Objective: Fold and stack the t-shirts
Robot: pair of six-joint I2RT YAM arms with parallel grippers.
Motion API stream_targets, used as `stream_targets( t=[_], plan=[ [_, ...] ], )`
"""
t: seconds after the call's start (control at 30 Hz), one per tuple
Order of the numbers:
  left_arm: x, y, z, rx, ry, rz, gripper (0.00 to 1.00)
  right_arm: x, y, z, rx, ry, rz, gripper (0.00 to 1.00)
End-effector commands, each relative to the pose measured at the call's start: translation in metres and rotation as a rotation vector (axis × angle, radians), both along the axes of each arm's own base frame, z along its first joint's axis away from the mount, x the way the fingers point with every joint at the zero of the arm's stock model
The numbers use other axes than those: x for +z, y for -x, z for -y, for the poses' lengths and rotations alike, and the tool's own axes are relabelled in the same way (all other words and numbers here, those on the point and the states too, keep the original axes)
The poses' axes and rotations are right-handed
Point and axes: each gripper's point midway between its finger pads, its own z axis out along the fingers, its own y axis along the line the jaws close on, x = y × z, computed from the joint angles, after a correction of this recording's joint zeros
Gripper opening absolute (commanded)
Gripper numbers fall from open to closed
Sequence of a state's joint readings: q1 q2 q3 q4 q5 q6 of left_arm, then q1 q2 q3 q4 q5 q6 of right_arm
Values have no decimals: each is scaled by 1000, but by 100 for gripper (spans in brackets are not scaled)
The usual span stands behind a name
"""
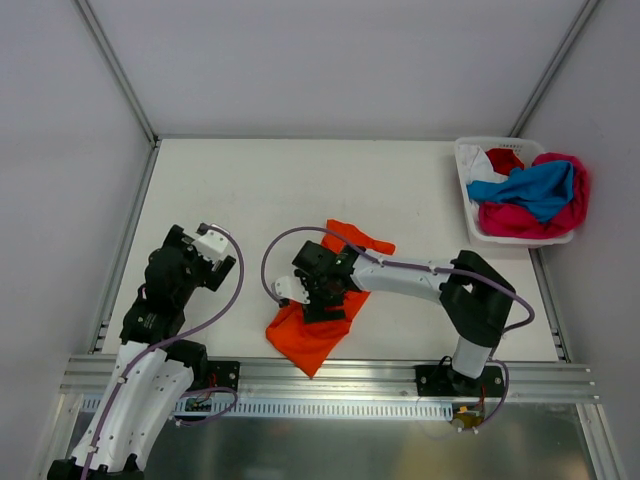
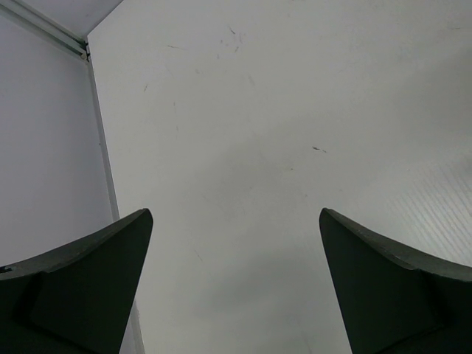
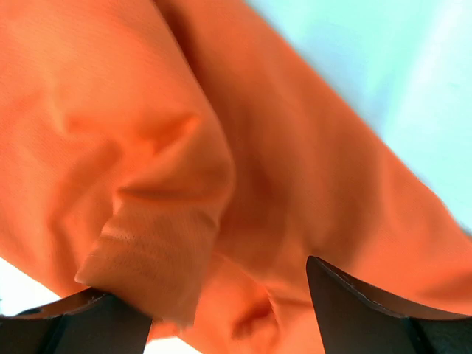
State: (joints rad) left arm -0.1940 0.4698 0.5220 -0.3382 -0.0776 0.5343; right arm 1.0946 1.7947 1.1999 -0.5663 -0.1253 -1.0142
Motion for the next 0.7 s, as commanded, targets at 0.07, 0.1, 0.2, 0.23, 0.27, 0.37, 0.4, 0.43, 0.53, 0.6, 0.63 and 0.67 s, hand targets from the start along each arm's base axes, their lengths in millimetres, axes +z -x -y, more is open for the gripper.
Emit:
stream_targets(
  t=[0.07,0.1,0.2,0.23,0.27,0.37,0.4,0.43,0.53,0.6,0.63,0.67],
  plan=[
    [10,0,5,-23,27,19,99,42,-22,6,-65,-50,115,84],
    [9,0,6,-26,31,17,99,43,-25,7,-67,-49,128,84],
    [8,0,6,-28,34,10,99,53,-38,7,-81,-62,163,84],
    [7,-1,7,-31,33,6,99,56,-48,11,-100,-48,198,84],
    [7,-1,7,-33,34,6,99,57,-57,14,-121,-48,203,84],
    [6,-1,8,-33,35,-2,99,61,-76,15,-159,-52,224,84],
    [6,-2,8,-34,37,-1,99,61,-80,15,-167,-55,230,84],
    [6,-2,8,-34,37,-2,99,61,-85,15,-179,-58,243,84],
    [4,0,8,-39,33,-4,99,53,-95,20,-211,-38,278,84],
    [2,0,9,-45,34,-4,99,50,-107,22,-249,-31,331,84],
    [2,2,10,-53,36,-3,99,50,-111,24,-262,-27,348,84],
    [2,4,12,-63,39,-2,99,51,-118,27,-286,-28,379,84]
  ],
)
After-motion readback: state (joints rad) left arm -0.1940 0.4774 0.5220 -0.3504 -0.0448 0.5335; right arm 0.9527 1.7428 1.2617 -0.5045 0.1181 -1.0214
